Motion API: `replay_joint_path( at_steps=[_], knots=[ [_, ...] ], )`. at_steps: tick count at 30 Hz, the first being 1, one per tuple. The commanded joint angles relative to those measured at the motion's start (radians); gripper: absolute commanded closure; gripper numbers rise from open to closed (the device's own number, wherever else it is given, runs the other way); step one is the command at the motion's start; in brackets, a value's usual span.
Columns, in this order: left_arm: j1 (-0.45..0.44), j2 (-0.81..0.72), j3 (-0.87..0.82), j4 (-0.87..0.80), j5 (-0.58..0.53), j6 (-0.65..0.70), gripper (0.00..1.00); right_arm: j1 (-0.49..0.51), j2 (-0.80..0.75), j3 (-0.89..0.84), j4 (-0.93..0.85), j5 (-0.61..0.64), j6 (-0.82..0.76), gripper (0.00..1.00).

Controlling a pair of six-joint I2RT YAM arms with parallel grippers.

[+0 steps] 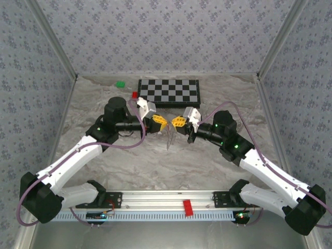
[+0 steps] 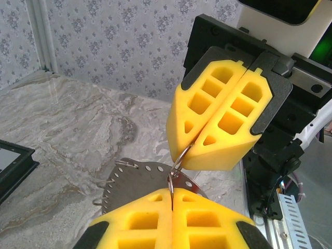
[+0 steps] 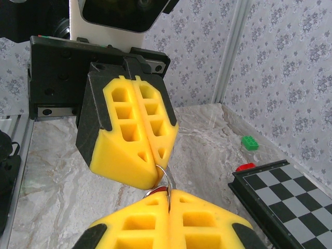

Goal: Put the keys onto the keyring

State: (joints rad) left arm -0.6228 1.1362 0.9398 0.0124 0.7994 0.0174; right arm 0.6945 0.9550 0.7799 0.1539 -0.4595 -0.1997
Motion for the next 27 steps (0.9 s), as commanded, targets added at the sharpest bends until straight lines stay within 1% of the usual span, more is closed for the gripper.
replay_joint_path(
  at_steps=[1, 16, 20, 27],
  knots=[
    [-0.016, 0.005, 0.039, -0.015, 0.057, 0.02, 1.0, 0.006, 0.009, 0.011, 0.036, -0.01, 0.008, 1.0],
    [-0.026, 0.01, 0.047, -0.032, 0.072, 0.038, 1.0, 0.006, 0.016, 0.015, 0.034, -0.039, 0.014, 1.0],
    [-0.025, 0.005, 0.045, -0.035, 0.069, 0.04, 1.0, 0.002, 0.017, 0.016, 0.027, -0.03, 0.018, 1.0],
    [-0.026, -0.013, 0.02, 0.004, 0.01, 0.032, 1.0, -0.011, -0.001, 0.007, 0.019, -0.019, 0.032, 1.0]
  ],
)
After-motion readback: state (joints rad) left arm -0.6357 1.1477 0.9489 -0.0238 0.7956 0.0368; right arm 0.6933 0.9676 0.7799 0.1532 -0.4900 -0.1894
